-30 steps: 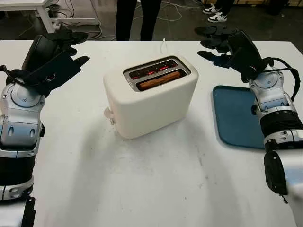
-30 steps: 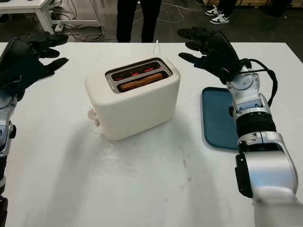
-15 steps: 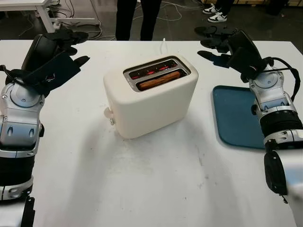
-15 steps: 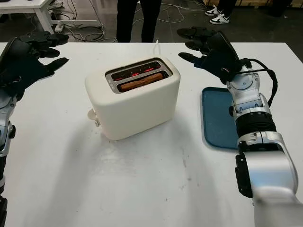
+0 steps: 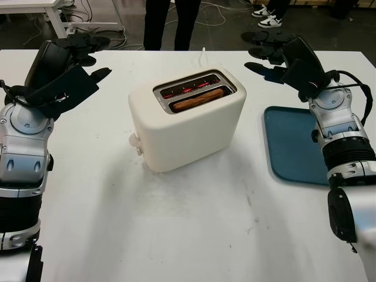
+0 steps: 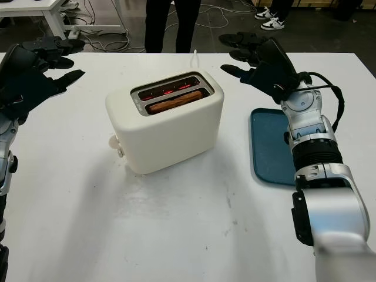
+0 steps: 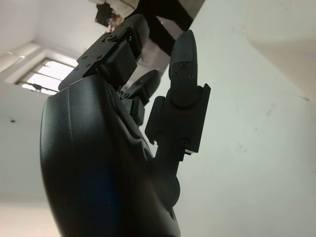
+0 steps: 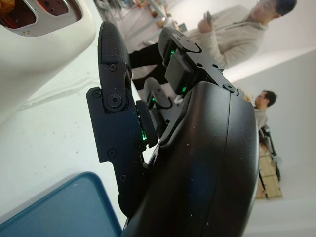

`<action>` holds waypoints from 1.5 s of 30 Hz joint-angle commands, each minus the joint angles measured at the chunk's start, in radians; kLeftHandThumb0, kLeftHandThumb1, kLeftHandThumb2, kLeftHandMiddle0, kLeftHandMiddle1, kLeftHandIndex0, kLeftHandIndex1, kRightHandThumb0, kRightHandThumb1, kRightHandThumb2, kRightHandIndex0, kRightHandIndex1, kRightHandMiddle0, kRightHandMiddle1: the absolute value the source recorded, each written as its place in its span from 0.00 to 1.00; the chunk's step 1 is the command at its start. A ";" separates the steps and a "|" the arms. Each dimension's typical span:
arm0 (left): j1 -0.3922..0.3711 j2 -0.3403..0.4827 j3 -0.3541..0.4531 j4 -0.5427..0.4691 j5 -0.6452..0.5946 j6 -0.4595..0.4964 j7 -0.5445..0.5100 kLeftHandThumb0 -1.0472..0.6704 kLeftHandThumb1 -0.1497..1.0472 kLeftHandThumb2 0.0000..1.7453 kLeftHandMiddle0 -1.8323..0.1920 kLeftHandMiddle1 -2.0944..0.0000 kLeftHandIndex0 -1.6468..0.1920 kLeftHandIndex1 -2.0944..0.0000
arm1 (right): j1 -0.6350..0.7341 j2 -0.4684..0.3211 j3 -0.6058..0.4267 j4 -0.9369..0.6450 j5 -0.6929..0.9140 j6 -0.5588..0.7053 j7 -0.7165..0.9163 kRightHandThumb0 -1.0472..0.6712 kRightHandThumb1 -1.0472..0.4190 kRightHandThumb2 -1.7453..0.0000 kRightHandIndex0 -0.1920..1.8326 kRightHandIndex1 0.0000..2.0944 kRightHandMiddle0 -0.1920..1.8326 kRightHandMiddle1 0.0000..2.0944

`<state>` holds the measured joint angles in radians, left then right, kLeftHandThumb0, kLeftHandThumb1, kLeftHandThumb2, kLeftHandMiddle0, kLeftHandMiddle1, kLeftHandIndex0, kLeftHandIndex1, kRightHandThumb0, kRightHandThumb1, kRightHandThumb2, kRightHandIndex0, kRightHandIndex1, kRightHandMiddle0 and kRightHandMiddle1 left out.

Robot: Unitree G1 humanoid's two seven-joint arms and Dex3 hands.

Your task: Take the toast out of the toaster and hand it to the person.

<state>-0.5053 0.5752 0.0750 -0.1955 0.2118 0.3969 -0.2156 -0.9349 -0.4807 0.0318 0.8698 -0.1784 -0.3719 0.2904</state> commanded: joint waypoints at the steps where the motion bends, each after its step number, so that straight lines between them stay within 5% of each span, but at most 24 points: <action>1: 0.009 0.006 0.007 -0.010 0.008 -0.004 -0.005 0.37 0.89 0.13 0.74 0.64 0.57 0.98 | 0.010 -0.011 0.004 -0.011 -0.009 -0.008 -0.010 0.26 0.09 0.87 0.40 0.00 0.37 0.00; 45: 0.009 -0.024 0.026 0.006 -0.005 -0.016 0.011 0.37 0.89 0.12 0.75 0.64 0.57 0.99 | 0.022 0.004 -0.008 -0.030 0.027 0.017 0.018 0.27 0.09 0.88 0.39 0.00 0.37 0.00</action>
<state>-0.4990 0.5566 0.0896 -0.1933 0.2103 0.3823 -0.2147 -0.9260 -0.4804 0.0281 0.8515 -0.1641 -0.3695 0.3038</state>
